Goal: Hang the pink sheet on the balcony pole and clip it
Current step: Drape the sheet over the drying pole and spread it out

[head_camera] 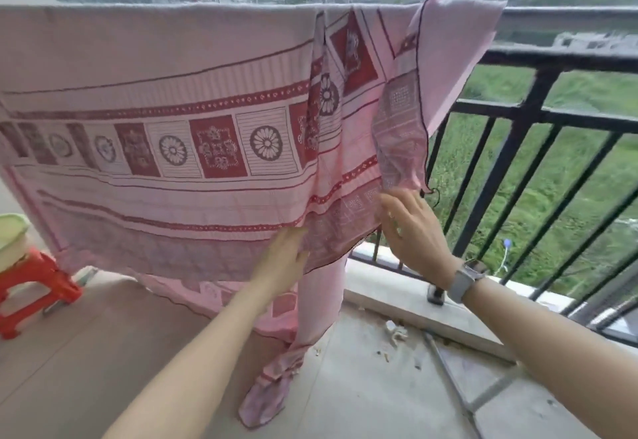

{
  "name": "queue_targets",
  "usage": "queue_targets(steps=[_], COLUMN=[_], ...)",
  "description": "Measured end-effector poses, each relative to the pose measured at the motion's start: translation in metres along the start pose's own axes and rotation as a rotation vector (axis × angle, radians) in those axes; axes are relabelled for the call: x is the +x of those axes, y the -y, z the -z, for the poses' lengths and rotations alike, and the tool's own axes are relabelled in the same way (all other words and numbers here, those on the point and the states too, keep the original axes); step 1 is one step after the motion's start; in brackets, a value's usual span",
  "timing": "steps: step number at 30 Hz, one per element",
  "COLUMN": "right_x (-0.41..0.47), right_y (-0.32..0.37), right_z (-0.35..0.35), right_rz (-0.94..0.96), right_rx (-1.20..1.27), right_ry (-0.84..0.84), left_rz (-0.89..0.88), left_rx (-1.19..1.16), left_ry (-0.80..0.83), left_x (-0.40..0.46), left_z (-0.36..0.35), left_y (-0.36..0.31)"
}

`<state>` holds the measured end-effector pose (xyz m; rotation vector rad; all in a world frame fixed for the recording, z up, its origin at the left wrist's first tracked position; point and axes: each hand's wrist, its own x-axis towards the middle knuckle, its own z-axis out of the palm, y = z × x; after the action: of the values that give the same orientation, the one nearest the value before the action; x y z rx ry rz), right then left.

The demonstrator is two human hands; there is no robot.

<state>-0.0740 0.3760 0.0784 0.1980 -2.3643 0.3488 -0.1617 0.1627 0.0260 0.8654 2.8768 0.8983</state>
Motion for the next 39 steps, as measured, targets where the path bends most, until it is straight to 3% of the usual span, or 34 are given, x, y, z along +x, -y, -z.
queue_targets(steps=[3,5,9,14,20,29,33,36,39], right_x=[0.034,0.054,0.096,0.096,-0.016,-0.055,-0.030,0.006,0.039], right_y=[-0.027,-0.041,-0.062,-0.070,-0.082,-0.083,-0.080,-0.066,-0.045], right_z=[0.032,0.047,0.070,0.061,0.006,0.046,0.095,0.121,0.114], right_rz=[-0.097,-0.221,-0.361,-0.237,-0.321,-0.300,-0.286,-0.332,-0.472], right_rx=[0.013,0.083,0.302,0.342,0.336,0.176,0.135,0.211,0.346], right_ry=[-0.214,-0.244,-0.169,-0.034,0.331,0.436,0.246,0.052,0.061], left_rz=[-0.136,-0.222,-0.254,-0.223,-0.153,-0.305,-0.490,-0.465,-0.415], left_rx=[-0.141,-0.195,-0.394,-0.559,-0.392,-0.226,-0.085,0.047,0.084], left_ry=[-0.150,-0.247,-0.430,-0.592,-0.439,-0.464,-0.356,-0.084,0.088], left_x=[0.041,0.066,0.106,0.131,0.136,0.102,0.043,-0.014,-0.045], left_z=[0.015,0.025,0.048,0.072,0.050,0.009,-0.014,-0.050,-0.069], left_y=[-0.066,-0.107,-0.182,-0.229,-0.242,-0.239,-0.213,-0.176,-0.151])
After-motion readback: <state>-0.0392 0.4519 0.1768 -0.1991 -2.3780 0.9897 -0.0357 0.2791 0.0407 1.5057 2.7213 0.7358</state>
